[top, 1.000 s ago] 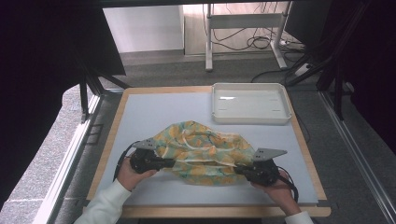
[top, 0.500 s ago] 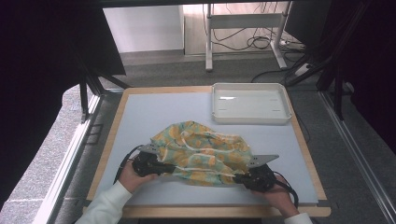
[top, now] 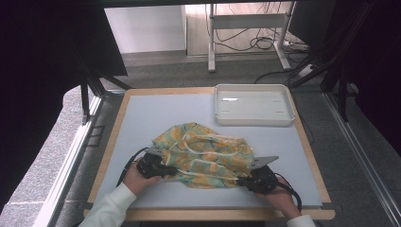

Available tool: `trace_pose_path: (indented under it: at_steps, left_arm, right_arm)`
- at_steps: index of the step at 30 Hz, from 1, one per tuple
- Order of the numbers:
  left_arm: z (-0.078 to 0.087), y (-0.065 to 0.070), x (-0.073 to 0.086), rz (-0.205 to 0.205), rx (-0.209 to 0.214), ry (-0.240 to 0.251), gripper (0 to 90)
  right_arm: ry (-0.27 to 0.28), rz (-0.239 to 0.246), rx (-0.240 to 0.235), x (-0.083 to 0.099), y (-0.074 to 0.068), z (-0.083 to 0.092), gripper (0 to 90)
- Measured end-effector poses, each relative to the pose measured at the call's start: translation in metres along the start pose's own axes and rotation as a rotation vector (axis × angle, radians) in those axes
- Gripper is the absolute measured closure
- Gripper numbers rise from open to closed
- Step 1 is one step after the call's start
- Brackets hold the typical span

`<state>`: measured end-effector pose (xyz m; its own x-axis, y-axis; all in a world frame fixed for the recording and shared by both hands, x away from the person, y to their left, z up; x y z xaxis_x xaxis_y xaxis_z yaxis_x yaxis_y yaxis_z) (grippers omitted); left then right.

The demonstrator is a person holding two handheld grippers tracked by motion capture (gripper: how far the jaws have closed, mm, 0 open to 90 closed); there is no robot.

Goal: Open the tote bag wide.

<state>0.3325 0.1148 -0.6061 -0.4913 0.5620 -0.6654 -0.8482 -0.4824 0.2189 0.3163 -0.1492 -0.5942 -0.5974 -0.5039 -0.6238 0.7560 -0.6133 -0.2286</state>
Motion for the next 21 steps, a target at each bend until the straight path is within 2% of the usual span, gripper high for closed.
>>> trace_pose_path:
  at_steps: [5, 8, 9, 10, 11, 12, 13, 14, 15, 16, 17, 18, 21]
  left_arm:
    - [0.000, -0.001, 0.000, -0.002, -0.003, 0.000, 86.9]
    - [0.000, -0.001, -0.001, -0.002, -0.016, 0.010, 80.6]
    - [0.003, -0.002, -0.003, -0.012, -0.024, 0.026, 76.6]
    - [0.003, -0.002, -0.003, -0.012, -0.024, 0.026, 72.0]
    - [0.007, -0.001, -0.006, -0.021, -0.033, 0.051, 66.8]
    - [0.007, -0.001, -0.006, -0.021, -0.033, 0.051, 62.5]
    - [0.010, 0.000, -0.008, -0.022, -0.041, 0.068, 58.3]
    - [0.013, 0.001, -0.009, -0.028, -0.048, 0.081, 58.3]
    - [0.016, 0.002, -0.011, -0.034, -0.055, 0.096, 50.2]
    - [0.019, 0.003, -0.014, -0.036, -0.060, 0.110, 50.2]
    - [0.021, 0.003, -0.016, -0.038, -0.065, 0.124, 43.2]
    - [0.024, 0.004, -0.018, -0.044, -0.066, 0.137, 43.2]
    - [0.032, 0.010, -0.026, -0.064, -0.069, 0.175, 31.7]
  right_arm:
    - [0.013, -0.002, 0.008, -0.002, 0.002, 0.001, 85.6]
    - [0.023, -0.004, 0.015, -0.003, 0.003, 0.002, 82.7]
    - [0.034, 0.000, 0.024, -0.004, 0.003, 0.003, 76.7]
    - [0.034, 0.000, 0.024, -0.004, 0.003, 0.003, 76.7]
    - [0.057, 0.004, 0.039, -0.007, 0.003, 0.006, 68.1]
    - [0.057, 0.004, 0.039, -0.007, 0.003, 0.006, 68.1]
    - [0.092, 0.009, 0.052, -0.012, 0.003, 0.010, 60.2]
    - [0.092, 0.009, 0.052, -0.012, 0.003, 0.010, 60.2]
    - [0.130, 0.004, 0.065, -0.017, 0.002, 0.016, 53.9]
    - [0.130, 0.004, 0.065, -0.017, 0.002, 0.016, 53.9]
    - [0.166, -0.001, 0.071, -0.022, 0.002, 0.021, 48.3]
    - [0.166, -0.001, 0.071, -0.022, 0.002, 0.021, 48.3]
    - [0.209, -0.011, 0.080, -0.028, 0.001, 0.029, 40.5]
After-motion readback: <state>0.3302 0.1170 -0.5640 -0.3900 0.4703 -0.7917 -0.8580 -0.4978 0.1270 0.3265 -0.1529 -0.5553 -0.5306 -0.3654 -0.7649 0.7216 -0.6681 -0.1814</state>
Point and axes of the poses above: each handheld gripper's, and its own axes: z roughly backward along the jaws, x roughly out of its underside, y roughly to its right, the point moved 10 cm from there along -z, roughly forward along the jaws, and after that the axes turned 7 degrees about -z, right-handed, at the moved point
